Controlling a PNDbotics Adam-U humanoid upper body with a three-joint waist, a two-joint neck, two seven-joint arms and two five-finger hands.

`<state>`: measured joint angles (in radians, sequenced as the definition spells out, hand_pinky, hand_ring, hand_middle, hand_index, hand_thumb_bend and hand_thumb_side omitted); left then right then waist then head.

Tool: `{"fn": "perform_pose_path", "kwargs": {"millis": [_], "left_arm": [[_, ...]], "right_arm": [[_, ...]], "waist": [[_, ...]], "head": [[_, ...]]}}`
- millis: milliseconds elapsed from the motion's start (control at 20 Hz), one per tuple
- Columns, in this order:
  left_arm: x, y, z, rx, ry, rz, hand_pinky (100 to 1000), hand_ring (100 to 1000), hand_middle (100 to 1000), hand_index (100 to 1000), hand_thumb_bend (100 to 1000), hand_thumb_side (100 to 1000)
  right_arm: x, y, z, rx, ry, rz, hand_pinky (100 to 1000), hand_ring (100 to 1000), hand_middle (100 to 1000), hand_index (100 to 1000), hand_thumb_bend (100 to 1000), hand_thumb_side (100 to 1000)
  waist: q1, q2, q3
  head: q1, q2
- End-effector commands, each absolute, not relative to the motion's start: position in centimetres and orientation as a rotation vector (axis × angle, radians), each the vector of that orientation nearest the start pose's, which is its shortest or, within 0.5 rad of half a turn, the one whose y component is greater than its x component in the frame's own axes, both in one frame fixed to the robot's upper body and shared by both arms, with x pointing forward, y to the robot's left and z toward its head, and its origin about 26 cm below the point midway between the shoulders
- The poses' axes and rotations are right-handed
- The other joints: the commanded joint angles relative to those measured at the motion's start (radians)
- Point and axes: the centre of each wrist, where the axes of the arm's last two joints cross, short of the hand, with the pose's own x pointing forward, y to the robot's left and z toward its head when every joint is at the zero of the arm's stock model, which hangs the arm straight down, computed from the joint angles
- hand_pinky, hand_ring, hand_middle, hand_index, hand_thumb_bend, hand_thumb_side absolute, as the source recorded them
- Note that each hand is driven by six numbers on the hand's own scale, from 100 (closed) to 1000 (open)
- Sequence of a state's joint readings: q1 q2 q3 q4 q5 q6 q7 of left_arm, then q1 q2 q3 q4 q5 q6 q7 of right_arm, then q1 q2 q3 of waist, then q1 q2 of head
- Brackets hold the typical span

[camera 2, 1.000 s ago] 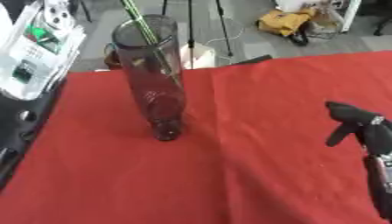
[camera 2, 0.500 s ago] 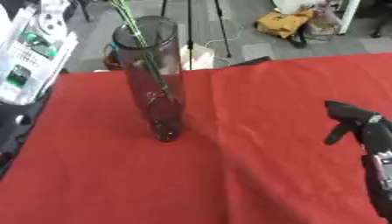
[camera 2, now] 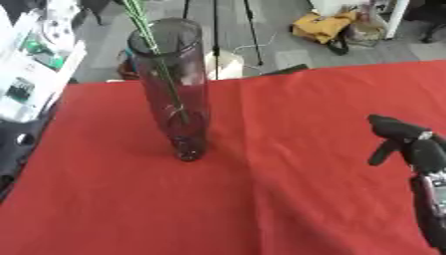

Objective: Arrange flowers into the vase.

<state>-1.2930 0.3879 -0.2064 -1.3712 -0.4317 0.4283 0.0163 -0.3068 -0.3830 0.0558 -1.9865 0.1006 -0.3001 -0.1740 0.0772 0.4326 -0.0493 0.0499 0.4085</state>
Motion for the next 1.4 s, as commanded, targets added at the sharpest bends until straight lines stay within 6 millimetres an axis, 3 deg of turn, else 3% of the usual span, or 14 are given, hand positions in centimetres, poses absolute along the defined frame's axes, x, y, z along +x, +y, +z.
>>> {"fn": "perform_pose_path", "kwargs": {"millis": [50,950,1400], "left_arm": [[39.3,14.8,42.6,0.885,-2.219,-0.666,590,646,674,747,100,991],[39.1,15.4,42.1,1.002,-2.211,-0.869,780,809,855,996,100,1000],[39.0,15.8,42.0,1.001,-2.171,-0.942,806,827,899,1000,100,1000]], "right_arm": [[29.9,-25.7,20.5,-0.282,-2.604,0.391,844,841,401,754,100,1000],[29.9,-25.7,20.4,-0.282,-2.601,0.390,844,841,400,754,100,1000],[29.9,-25.8,20.4,-0.279,-2.604,0.383,844,840,400,754,100,1000]], "waist": [[-0.008,-0.030,0.001],[-0.013,-0.033,0.016],[-0.017,-0.036,0.015]], "head": [[-0.005,-0.009],[-0.011,-0.008],[-0.015,-0.013]]}}
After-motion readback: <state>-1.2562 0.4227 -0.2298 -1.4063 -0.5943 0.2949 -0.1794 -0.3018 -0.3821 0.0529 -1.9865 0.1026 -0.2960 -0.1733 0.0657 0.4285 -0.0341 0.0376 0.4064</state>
